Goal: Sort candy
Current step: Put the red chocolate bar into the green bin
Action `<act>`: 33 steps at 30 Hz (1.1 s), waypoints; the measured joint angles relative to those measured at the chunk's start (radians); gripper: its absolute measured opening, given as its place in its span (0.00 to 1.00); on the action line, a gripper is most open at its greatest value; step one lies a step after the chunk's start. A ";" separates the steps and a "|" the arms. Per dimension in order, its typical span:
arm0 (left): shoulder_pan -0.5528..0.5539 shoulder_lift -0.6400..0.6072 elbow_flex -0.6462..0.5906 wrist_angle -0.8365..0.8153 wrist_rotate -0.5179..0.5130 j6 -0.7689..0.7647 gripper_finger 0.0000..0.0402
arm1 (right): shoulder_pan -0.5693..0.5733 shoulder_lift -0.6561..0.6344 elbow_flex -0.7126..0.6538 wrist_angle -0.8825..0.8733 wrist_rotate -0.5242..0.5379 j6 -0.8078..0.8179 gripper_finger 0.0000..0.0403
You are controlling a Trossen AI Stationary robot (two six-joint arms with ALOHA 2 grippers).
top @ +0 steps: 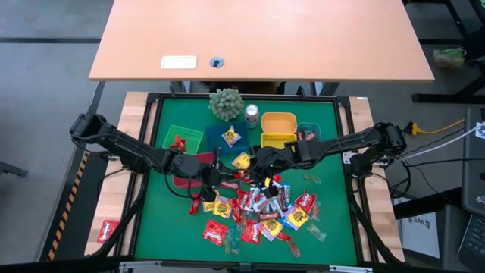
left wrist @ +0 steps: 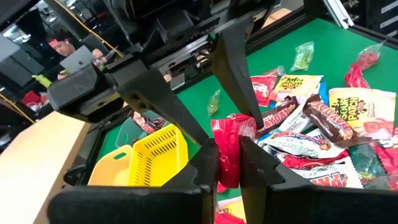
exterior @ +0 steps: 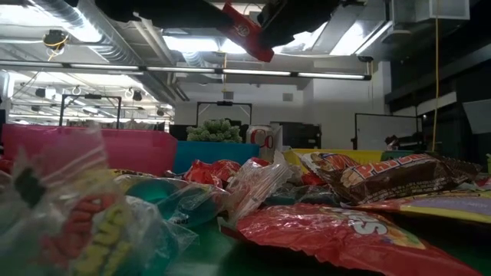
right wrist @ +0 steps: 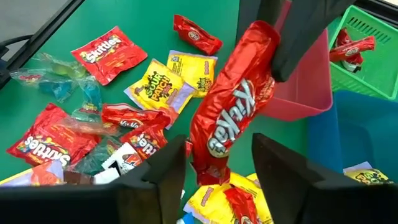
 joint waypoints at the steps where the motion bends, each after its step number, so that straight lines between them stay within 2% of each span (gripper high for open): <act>1: 0.000 0.000 0.000 -0.001 0.000 -0.002 0.07 | 0.000 -0.004 0.000 -0.006 0.011 0.000 0.47; 4: 0.000 -0.015 0.000 -0.020 -0.013 -0.006 0.07 | 0.000 -0.030 0.000 -0.042 0.073 0.000 0.49; 8: 0.002 -0.070 0.000 -0.094 -0.097 -0.061 0.07 | 0.000 -0.070 0.000 -0.119 0.137 0.000 0.50; 13: 0.025 -0.189 -0.001 -0.338 -0.209 -0.199 0.07 | 0.000 -0.094 0.001 -0.198 0.147 -0.001 0.50; 23: 0.121 -0.409 -0.001 -0.994 -0.293 -0.635 0.07 | 0.001 -0.094 0.001 -0.273 0.139 -0.001 0.50; 29: 0.170 -0.444 -0.001 -1.228 -0.295 -0.807 0.07 | 0.001 -0.094 0.001 -0.274 0.139 -0.001 0.50; 33: 0.196 -0.442 -0.001 -1.278 -0.295 -0.891 0.07 | 0.001 -0.094 0.001 -0.274 0.139 -0.001 0.50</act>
